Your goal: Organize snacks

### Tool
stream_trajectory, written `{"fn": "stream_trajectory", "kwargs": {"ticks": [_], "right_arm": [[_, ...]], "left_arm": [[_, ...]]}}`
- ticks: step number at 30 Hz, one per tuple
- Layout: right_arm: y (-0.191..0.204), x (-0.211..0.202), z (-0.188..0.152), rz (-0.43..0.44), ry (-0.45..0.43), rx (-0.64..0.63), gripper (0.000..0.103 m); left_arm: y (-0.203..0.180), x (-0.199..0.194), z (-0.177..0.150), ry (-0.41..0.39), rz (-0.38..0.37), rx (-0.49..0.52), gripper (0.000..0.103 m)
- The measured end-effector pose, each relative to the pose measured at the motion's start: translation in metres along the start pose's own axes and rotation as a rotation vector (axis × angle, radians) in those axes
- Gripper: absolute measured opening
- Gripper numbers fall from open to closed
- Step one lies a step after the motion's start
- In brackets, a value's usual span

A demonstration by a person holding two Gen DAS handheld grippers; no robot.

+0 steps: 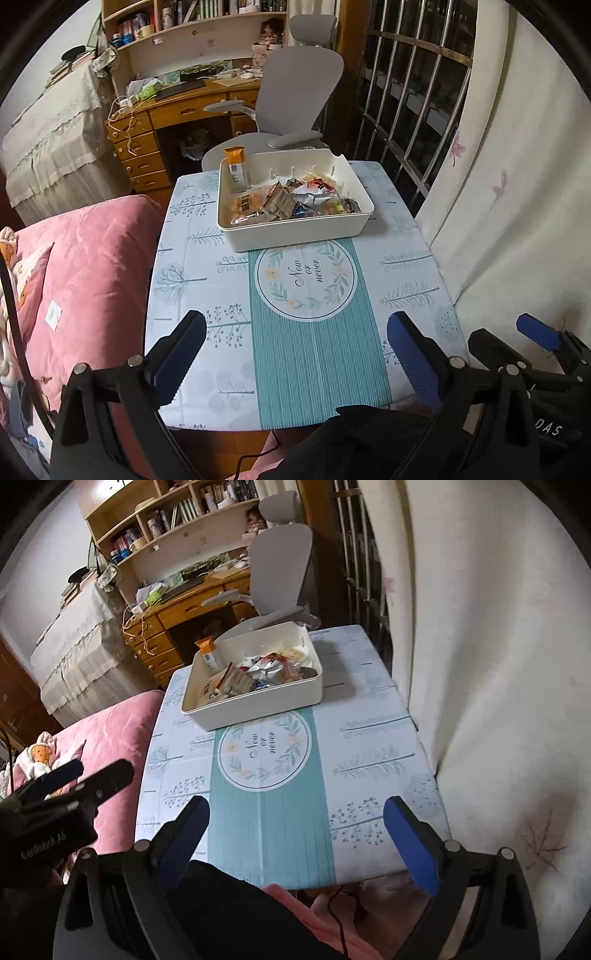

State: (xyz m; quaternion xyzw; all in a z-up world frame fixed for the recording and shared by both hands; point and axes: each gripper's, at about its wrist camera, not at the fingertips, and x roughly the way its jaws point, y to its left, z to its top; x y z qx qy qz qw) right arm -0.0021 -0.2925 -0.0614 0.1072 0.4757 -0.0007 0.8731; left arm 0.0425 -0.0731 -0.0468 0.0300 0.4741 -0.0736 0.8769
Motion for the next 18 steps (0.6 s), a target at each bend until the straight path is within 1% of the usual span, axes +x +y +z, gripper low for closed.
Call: {"fn": "stream_trajectory", "kwargs": {"ticks": [1,3,6,12,15,18], "right_arm": [[-0.001,-0.001,-0.001,0.002,-0.003,-0.005,0.096],[-0.001,-0.001,-0.003,0.011,-0.01,-0.023,0.096],[0.003,-0.002,-0.003,0.01,-0.02,-0.054,0.103],[0.01,-0.003,0.005,0.011,-0.047,-0.104,0.103],[0.012,0.002,0.006,0.02,-0.035,-0.117,0.103],[0.01,0.007,0.007,0.026,-0.014,-0.112,0.103]], "left_arm": [[-0.002,0.001,-0.003,0.003,0.009,-0.002,0.102],[-0.004,0.006,-0.008,0.017,0.034,-0.009,0.103],[0.0,0.012,-0.012,0.042,0.063,-0.049,0.103],[0.003,0.013,-0.013,0.036,0.116,-0.08,0.103],[0.004,0.014,-0.013,0.034,0.137,-0.084,0.103],[0.001,0.014,-0.012,0.03,0.136,-0.075,0.103]]}}
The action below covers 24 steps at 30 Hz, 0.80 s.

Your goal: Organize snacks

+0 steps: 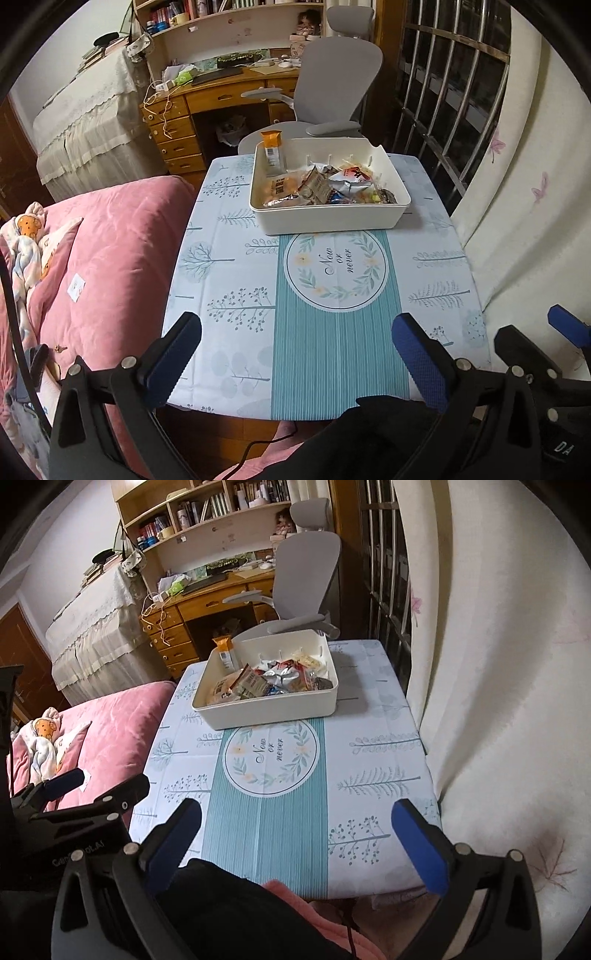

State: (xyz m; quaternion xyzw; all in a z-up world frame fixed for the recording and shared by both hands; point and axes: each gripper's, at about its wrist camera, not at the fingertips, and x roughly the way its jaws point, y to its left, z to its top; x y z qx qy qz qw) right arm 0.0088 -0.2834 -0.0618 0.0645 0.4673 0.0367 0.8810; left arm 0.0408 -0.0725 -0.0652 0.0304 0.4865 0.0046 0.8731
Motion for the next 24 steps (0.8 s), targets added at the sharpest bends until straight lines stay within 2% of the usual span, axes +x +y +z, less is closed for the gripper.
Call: {"fn": "stream_trajectory", "kwargs": {"ticks": [24], "right_arm": [[-0.012,0.013,0.004,0.01,0.048,0.033,0.103]], "left_arm": [[-0.01,0.004,0.008,-0.007,0.0,0.021,0.103]]}}
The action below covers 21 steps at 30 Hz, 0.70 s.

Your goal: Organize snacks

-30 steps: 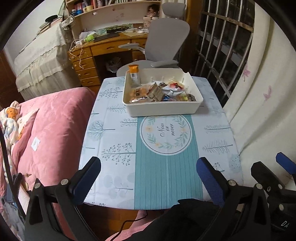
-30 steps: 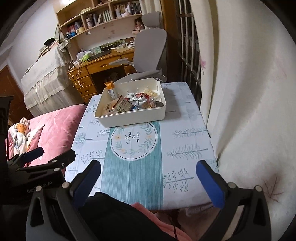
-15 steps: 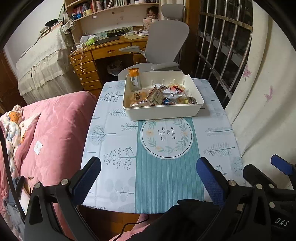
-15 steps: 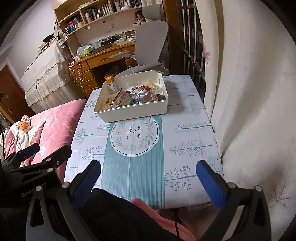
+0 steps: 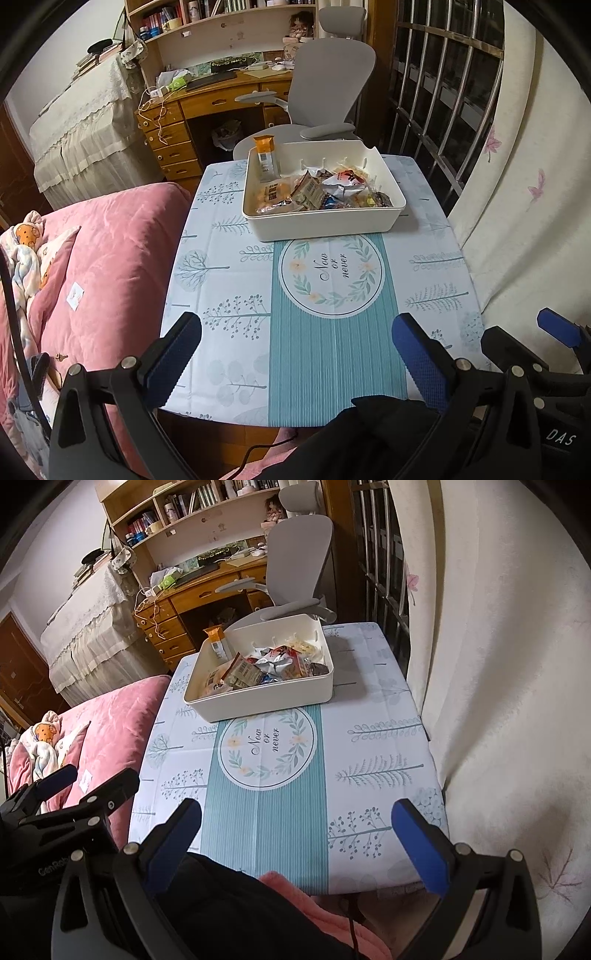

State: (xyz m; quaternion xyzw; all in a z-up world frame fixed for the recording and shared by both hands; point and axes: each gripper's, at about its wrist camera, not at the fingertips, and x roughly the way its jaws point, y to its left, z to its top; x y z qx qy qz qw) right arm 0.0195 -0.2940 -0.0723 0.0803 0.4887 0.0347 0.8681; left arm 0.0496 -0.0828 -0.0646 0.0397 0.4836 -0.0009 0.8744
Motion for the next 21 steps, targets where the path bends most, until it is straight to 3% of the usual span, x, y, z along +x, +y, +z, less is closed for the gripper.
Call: {"fn": "stream_trajectory", "kwargs": {"ticks": [21], "right_arm": [[0.0027,0.0086,-0.0031,0.009,0.016,-0.003,0.103]], "left_arm": [[0.0022,-0.0006,-0.0028,-0.002,0.011,-0.012,0.103]]}}
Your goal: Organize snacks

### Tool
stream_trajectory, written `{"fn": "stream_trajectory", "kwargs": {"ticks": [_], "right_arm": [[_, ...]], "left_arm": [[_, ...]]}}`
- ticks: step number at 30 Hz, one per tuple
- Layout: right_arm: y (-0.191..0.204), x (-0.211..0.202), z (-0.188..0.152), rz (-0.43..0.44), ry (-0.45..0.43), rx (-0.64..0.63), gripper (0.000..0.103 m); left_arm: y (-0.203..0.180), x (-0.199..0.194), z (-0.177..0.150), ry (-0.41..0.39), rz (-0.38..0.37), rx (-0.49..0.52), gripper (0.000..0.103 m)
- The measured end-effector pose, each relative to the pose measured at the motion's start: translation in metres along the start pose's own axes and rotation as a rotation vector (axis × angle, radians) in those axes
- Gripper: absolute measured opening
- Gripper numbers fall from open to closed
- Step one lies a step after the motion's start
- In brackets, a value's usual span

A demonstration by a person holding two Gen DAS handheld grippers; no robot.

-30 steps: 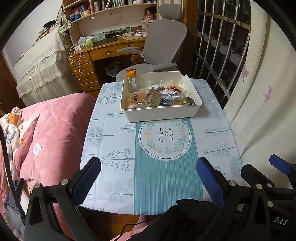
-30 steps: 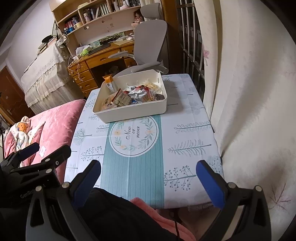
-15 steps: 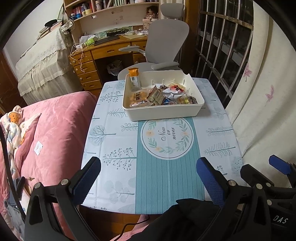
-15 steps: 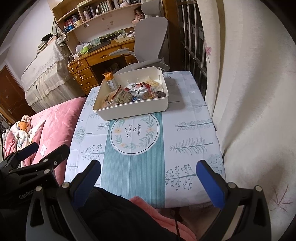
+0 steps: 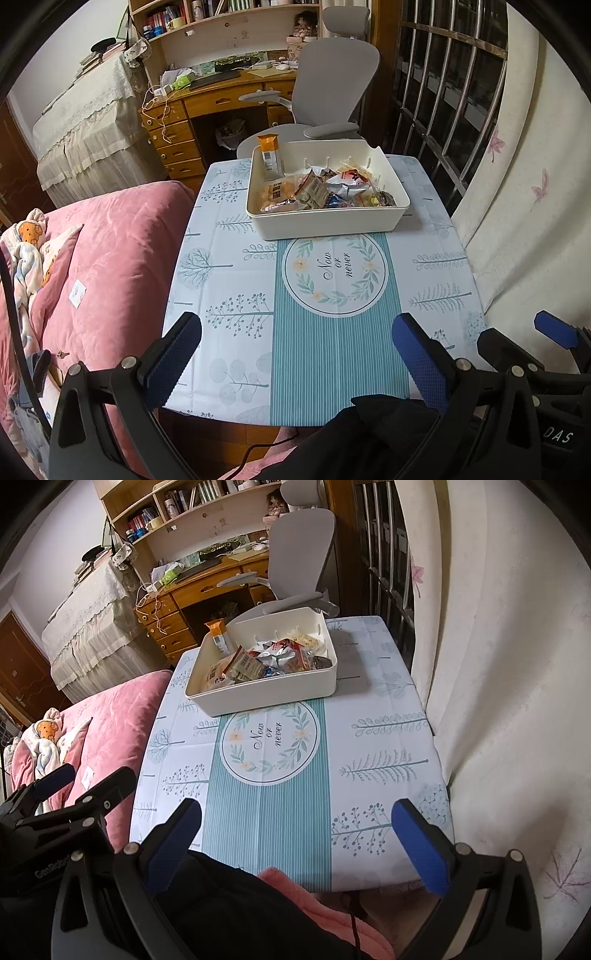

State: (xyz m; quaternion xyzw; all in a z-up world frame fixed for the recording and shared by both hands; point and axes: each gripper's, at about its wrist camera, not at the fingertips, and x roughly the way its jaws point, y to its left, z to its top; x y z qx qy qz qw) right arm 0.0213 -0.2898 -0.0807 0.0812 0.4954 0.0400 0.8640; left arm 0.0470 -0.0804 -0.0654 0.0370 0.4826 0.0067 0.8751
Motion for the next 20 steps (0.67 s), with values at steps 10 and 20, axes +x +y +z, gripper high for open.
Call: {"fn": "stream_trajectory", "kwargs": {"ticks": [10,20], "right_arm": [[-0.004,0.01,0.001,0.029,0.025,-0.007,0.103],[-0.011,0.011,0.006,0.042,0.035,-0.024,0.103]], "left_arm": [[-0.005,-0.001,0.0,-0.006,0.019,-0.007,0.103],[-0.01,-0.002,0.002,-0.007,0.031,-0.022,0.103]]}}
